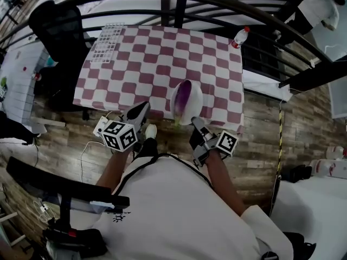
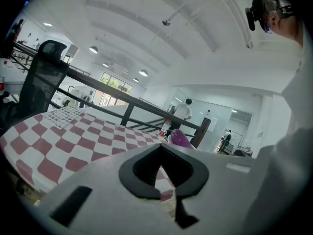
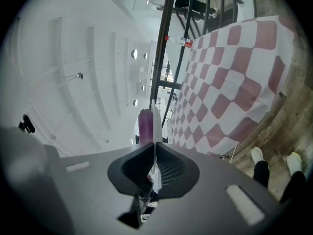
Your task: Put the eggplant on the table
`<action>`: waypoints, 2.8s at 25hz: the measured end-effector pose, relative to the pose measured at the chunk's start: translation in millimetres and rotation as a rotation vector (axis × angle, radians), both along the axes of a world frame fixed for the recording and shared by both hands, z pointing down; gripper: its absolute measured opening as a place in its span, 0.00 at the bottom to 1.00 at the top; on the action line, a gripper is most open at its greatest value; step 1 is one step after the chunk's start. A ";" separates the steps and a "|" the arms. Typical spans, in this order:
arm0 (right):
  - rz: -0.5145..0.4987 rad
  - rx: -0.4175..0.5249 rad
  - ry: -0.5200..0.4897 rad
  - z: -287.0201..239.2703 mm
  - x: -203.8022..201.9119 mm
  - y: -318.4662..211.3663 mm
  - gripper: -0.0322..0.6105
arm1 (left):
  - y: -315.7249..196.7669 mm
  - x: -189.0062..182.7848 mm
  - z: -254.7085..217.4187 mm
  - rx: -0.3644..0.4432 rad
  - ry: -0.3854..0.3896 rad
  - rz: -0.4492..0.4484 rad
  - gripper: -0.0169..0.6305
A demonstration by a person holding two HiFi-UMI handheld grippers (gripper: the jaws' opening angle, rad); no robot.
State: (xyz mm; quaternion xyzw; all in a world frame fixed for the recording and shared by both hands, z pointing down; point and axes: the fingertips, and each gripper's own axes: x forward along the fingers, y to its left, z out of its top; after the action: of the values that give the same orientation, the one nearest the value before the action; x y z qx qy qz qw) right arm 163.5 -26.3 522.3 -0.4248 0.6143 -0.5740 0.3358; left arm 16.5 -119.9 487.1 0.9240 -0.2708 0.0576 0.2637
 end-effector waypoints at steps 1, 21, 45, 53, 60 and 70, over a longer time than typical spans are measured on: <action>0.007 0.000 0.000 0.1 0.7 -8.0 0.08 | -9.1 1.7 0.2 -0.001 0.000 0.008 0.03; 0.120 -0.021 -0.005 3.5 -9.9 -171.1 0.08 | -189.7 -0.7 5.8 -0.024 0.005 0.126 0.03; 0.093 -0.038 -0.030 34.2 -25.8 -254.1 0.09 | -259.3 -14.1 25.9 -0.058 -0.006 0.119 0.03; -0.030 -0.050 0.005 60.9 -21.2 -261.9 0.09 | -246.6 -14.2 31.3 -0.065 -0.031 0.039 0.03; -0.143 -0.048 0.006 95.3 -20.5 -269.6 0.09 | -233.6 -17.4 47.9 -0.093 -0.059 -0.027 0.03; -0.254 -0.061 0.002 130.2 -35.0 -286.1 0.09 | -218.6 -24.7 67.1 -0.110 -0.131 -0.086 0.03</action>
State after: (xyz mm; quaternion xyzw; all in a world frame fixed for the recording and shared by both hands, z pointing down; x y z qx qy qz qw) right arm 128.5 -312.4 652.5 -0.3541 0.6457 -0.6300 0.2466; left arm -8.1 -338.5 554.3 0.8900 -0.3232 0.1216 0.2978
